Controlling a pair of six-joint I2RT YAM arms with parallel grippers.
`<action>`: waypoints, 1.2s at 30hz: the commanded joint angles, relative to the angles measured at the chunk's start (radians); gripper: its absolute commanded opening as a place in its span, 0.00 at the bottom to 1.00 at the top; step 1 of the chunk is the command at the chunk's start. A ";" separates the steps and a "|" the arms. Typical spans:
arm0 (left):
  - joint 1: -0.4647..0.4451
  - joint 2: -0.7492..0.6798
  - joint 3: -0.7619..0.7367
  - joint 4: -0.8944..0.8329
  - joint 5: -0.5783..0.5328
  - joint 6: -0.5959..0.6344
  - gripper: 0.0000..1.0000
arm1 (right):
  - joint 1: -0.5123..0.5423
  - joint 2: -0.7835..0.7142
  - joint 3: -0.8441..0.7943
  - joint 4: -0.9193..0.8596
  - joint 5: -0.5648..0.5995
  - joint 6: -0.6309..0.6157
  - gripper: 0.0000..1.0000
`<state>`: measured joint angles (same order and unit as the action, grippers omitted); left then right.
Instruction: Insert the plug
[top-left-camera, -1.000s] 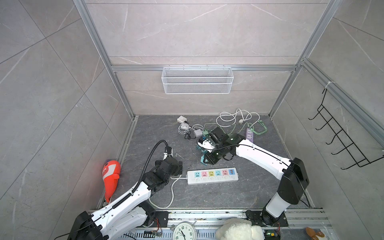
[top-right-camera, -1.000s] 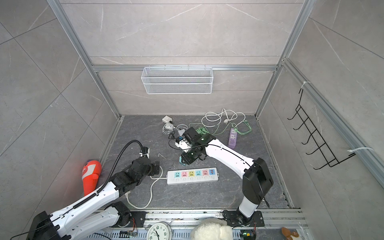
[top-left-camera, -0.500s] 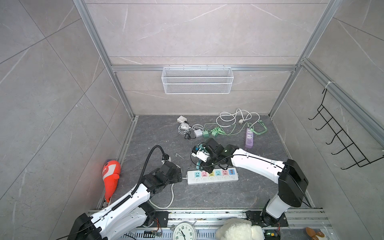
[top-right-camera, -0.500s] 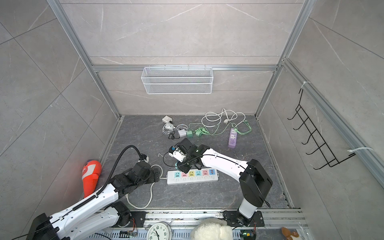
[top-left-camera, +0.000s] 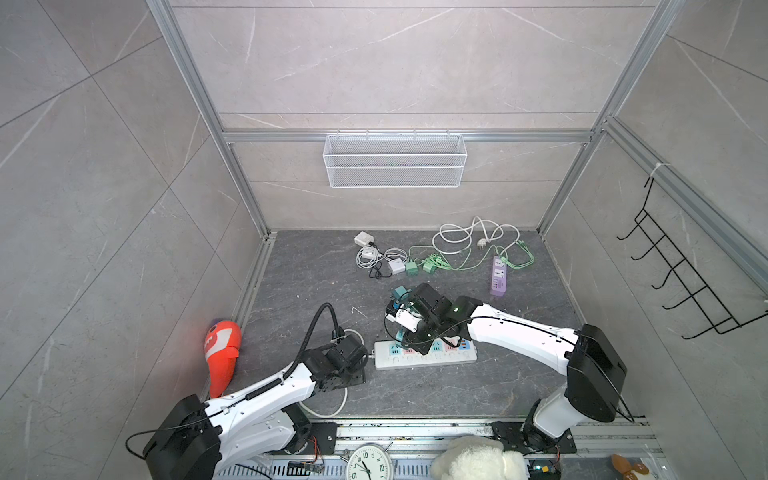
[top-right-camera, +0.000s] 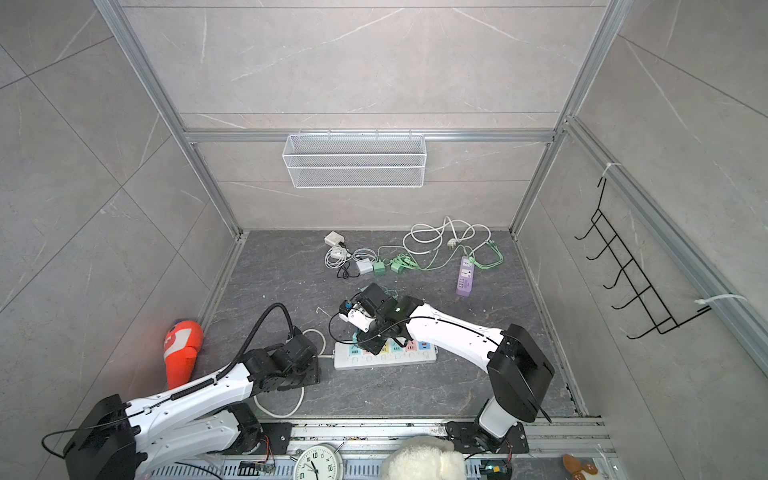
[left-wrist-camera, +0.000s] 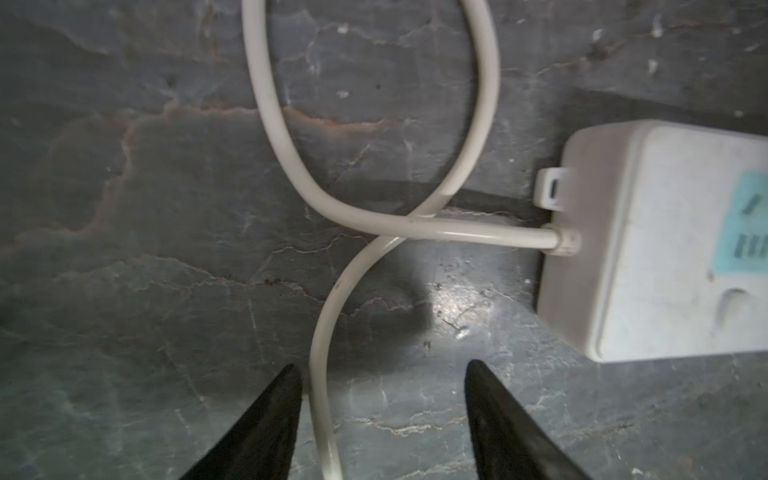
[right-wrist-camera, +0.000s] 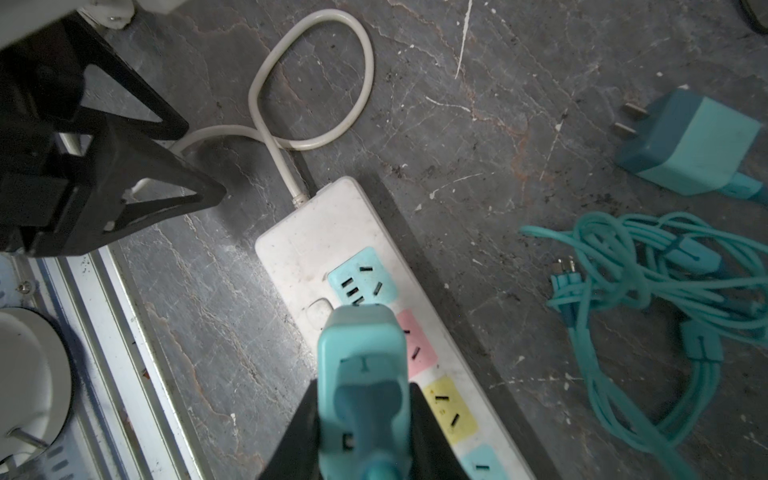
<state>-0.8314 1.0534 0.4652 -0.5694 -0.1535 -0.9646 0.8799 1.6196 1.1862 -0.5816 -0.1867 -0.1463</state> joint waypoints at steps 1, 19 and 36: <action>0.004 0.039 -0.009 0.065 0.001 -0.048 0.57 | 0.007 -0.016 -0.007 -0.003 0.015 0.013 0.19; 0.336 0.476 0.159 0.285 0.100 0.190 0.49 | 0.010 0.106 0.100 0.001 0.038 -0.055 0.20; 0.347 0.526 0.226 0.278 0.138 0.254 0.51 | -0.061 0.230 0.217 0.053 0.058 -0.127 0.21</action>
<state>-0.4881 1.5333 0.7292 -0.2192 -0.0849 -0.7235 0.8455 1.8400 1.3750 -0.5503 -0.1173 -0.2447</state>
